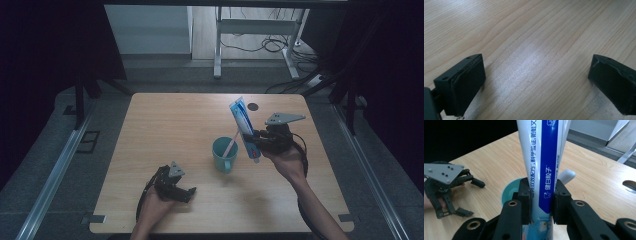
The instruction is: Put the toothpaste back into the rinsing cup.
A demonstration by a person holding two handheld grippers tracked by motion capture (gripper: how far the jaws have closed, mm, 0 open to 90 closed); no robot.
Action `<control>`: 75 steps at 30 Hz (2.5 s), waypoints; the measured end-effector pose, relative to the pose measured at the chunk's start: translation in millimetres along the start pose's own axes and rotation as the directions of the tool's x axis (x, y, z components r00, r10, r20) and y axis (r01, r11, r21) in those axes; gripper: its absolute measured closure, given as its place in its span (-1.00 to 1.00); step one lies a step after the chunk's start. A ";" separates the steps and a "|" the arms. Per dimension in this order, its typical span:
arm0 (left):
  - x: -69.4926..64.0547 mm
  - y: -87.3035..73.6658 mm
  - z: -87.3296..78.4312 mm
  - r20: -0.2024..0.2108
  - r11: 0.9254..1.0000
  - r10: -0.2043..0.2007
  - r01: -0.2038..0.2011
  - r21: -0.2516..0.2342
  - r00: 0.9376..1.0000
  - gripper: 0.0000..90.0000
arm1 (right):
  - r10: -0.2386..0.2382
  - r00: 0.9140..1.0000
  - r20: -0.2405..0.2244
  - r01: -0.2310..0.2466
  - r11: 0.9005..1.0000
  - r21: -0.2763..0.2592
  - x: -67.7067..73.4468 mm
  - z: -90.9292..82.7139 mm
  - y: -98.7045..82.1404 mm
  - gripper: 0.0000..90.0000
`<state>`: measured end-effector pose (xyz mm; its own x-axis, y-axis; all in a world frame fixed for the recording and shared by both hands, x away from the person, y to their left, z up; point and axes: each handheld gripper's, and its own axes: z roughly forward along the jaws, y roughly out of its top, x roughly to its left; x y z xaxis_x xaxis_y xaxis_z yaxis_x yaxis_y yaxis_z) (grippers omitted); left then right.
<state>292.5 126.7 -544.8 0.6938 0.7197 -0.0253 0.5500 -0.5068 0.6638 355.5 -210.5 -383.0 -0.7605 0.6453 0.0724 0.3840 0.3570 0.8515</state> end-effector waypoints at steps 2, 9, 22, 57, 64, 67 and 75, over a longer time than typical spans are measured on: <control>0.0 0.0 0.0 0.000 1.000 0.000 0.000 0.000 1.000 -0.98 | 0.000 1.000 0.001 0.000 1.000 -0.005 0.9 1.8 2.0 0.61; 0.0 0.0 0.0 0.000 1.000 0.000 0.000 0.000 1.000 -0.98 | -0.002 1.000 -0.003 0.002 1.000 -0.021 3.5 8.4 8.3 0.61; 0.1 0.0 0.1 0.000 1.000 0.001 -0.001 0.000 1.000 -0.98 | -0.009 1.000 -0.006 0.009 0.999 -0.040 10.8 24.1 19.0 0.61; 0.1 0.0 0.0 0.001 1.000 0.001 -0.001 0.000 1.000 -0.97 | -0.020 1.000 -0.011 0.019 0.995 -0.101 19.3 66.0 15.2 0.61; 0.0 0.0 0.0 -0.001 1.000 0.001 -0.001 0.000 1.000 -0.98 | -0.026 1.000 -0.016 0.024 0.995 -0.101 20.5 72.0 7.8 0.61; 0.0 0.0 -0.2 0.000 1.000 0.003 -0.003 0.002 1.000 -0.97 | -0.023 1.000 -0.017 0.021 0.995 -0.098 20.2 74.0 4.3 0.61; 0.0 0.0 -0.2 0.000 1.000 0.003 -0.003 0.002 1.000 -0.97 | -0.018 1.000 -0.018 0.016 0.995 -0.097 19.0 78.0 -6.5 0.61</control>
<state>292.4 126.8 -544.7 0.6952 0.7184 -0.0234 0.5489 -0.5096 0.6626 379.3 -147.9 -427.7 -0.7765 0.6266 0.0669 0.3192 0.2997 0.8991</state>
